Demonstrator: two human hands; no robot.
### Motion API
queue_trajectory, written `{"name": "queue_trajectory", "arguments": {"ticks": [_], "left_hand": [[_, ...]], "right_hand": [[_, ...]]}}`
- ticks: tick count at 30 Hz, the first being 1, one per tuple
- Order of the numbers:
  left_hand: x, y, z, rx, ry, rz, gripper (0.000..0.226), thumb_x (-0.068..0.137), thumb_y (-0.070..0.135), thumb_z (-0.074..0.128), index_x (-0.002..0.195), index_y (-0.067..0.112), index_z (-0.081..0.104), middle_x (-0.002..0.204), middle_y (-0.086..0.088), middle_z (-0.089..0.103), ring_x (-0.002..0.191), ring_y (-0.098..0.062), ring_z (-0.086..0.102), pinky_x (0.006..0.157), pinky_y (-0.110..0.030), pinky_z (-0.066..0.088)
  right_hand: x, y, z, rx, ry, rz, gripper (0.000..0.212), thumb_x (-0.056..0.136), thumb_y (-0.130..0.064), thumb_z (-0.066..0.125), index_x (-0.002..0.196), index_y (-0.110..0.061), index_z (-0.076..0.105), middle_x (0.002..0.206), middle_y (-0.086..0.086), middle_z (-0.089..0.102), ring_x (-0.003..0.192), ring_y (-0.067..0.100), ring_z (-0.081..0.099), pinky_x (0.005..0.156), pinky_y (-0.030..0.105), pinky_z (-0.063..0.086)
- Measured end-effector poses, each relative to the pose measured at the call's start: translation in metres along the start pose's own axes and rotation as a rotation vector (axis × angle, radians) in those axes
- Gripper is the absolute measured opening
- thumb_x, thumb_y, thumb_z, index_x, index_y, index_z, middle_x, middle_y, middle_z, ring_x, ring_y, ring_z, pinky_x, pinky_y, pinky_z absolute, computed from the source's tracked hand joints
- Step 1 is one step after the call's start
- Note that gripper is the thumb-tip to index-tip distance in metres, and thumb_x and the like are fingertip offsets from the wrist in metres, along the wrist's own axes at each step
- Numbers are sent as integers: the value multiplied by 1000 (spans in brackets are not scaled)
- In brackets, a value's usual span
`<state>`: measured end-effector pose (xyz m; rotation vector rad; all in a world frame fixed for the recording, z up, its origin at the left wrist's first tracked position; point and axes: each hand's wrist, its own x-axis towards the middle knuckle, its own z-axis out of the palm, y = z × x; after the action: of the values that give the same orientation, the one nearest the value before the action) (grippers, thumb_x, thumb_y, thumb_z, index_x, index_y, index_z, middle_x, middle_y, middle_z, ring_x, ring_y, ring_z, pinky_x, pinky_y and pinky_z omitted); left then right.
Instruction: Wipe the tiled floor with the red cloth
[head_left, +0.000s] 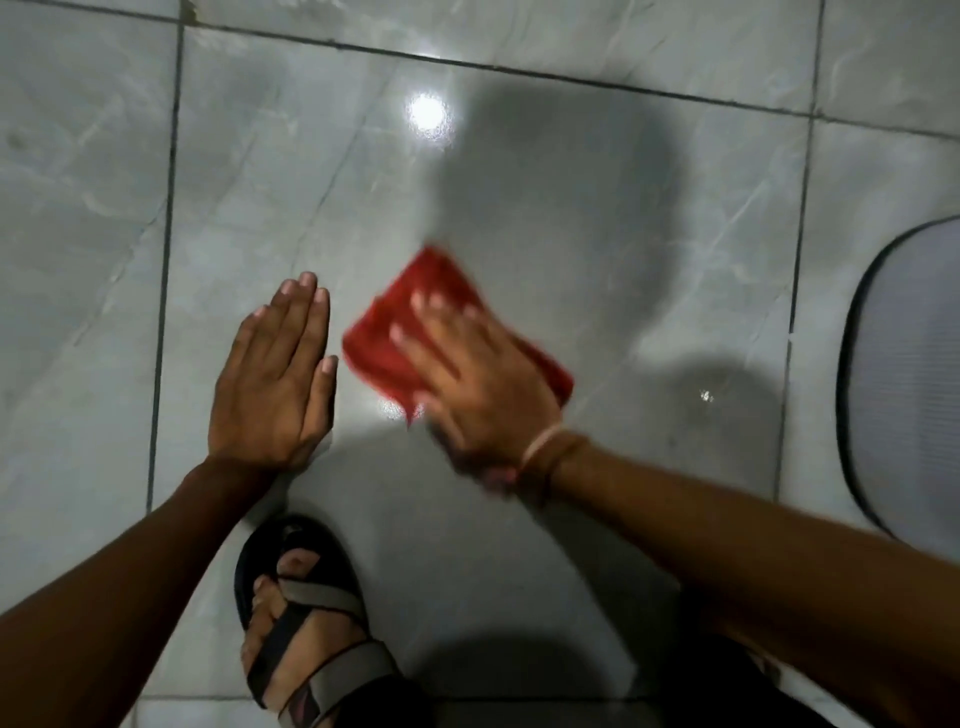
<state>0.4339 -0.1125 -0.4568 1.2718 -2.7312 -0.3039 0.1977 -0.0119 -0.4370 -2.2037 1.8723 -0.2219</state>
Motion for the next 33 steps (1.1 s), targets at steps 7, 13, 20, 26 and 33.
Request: {"name": "queue_trajectory", "arguments": {"ticks": [7, 13, 20, 26, 33], "left_hand": [[1, 0, 2, 0, 21, 11, 62, 107, 23, 36, 164, 1, 26, 174, -16, 24, 163, -28, 21, 132, -45, 19], [0, -1, 1, 8, 39, 28, 61, 107, 23, 37, 164, 2, 28, 173, -16, 26, 162, -29, 24, 129, -47, 23], [0, 0, 0, 6, 40, 33, 60, 108, 22, 37, 163, 0, 29, 172, -17, 27, 161, -30, 26, 129, -49, 27], [-1, 0, 0, 15, 52, 37, 60, 108, 24, 35, 163, 0, 29, 173, -17, 27, 161, -30, 26, 130, -47, 25], [0, 0, 4, 18, 16, 18, 61, 110, 29, 30, 165, 3, 25, 175, -14, 23, 163, -26, 19, 134, -39, 14]], "right_hand": [[-104, -8, 14, -29, -170, -172, 63, 108, -44, 31, 165, -19, 20, 174, 13, 18, 162, 29, 14, 130, 49, 22], [63, 40, -16, -37, 108, 157, 58, 107, -38, 40, 161, -19, 33, 170, 15, 29, 159, 30, 27, 131, 48, 26], [54, 76, -21, -36, 166, 237, 56, 108, -32, 46, 160, -16, 36, 168, 19, 32, 157, 34, 29, 129, 53, 30], [-121, 53, -9, -12, -180, -298, 56, 106, -35, 43, 160, -24, 35, 170, 11, 31, 160, 27, 25, 127, 50, 32], [47, 123, -36, 38, 220, 451, 54, 108, -29, 50, 159, -19, 38, 169, 16, 32, 158, 33, 29, 130, 54, 28]]}}
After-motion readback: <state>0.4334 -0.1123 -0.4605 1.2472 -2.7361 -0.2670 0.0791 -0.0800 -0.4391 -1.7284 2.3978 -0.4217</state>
